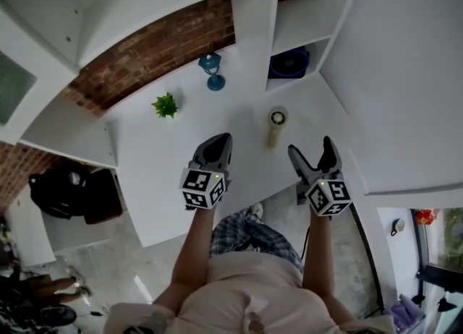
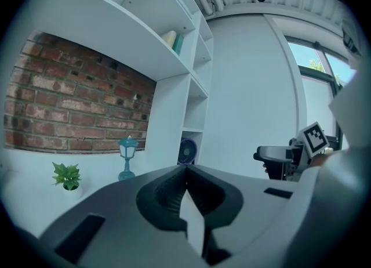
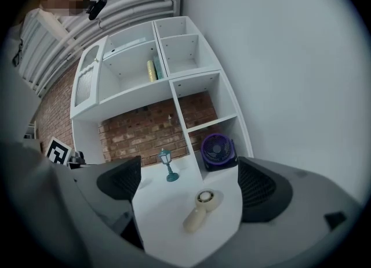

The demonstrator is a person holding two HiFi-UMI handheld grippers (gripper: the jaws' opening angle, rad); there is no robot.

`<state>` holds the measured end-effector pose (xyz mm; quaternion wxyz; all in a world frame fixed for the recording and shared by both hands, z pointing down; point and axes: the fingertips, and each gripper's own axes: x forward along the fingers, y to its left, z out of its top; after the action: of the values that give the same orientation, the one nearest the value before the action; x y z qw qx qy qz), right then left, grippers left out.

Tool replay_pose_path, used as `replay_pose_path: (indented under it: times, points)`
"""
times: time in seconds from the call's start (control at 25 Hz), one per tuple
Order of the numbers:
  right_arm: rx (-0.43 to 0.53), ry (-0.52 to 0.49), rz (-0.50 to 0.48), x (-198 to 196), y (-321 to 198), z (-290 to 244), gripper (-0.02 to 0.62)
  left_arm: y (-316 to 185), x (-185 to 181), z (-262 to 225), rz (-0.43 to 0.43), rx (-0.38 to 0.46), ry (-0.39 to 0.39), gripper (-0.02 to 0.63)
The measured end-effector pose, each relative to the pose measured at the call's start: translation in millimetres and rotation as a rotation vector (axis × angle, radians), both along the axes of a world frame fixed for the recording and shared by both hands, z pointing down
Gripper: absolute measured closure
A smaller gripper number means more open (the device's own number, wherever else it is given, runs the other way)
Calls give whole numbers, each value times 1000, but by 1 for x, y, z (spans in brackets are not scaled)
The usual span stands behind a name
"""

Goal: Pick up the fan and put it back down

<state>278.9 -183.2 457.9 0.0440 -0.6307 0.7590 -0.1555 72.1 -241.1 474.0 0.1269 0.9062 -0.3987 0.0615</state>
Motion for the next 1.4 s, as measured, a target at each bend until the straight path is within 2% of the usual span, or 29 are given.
replay_pose_path:
  times: [0.48,0.92,1.2,1.4]
  points:
    - [-97,21,-33,-24,-45,34,84,-32,16,20,22,-25,1,578]
    - [-299,94,2,-37,-93,110,87,-81,40,63,28,-106,3,578]
    - [-452,142,72,-37,-99,166,89,-97,46,100,-19,-188,19,578]
    - [-515,162,78,-46,-96,186,130,-94,50,117,-29,-209,1,578]
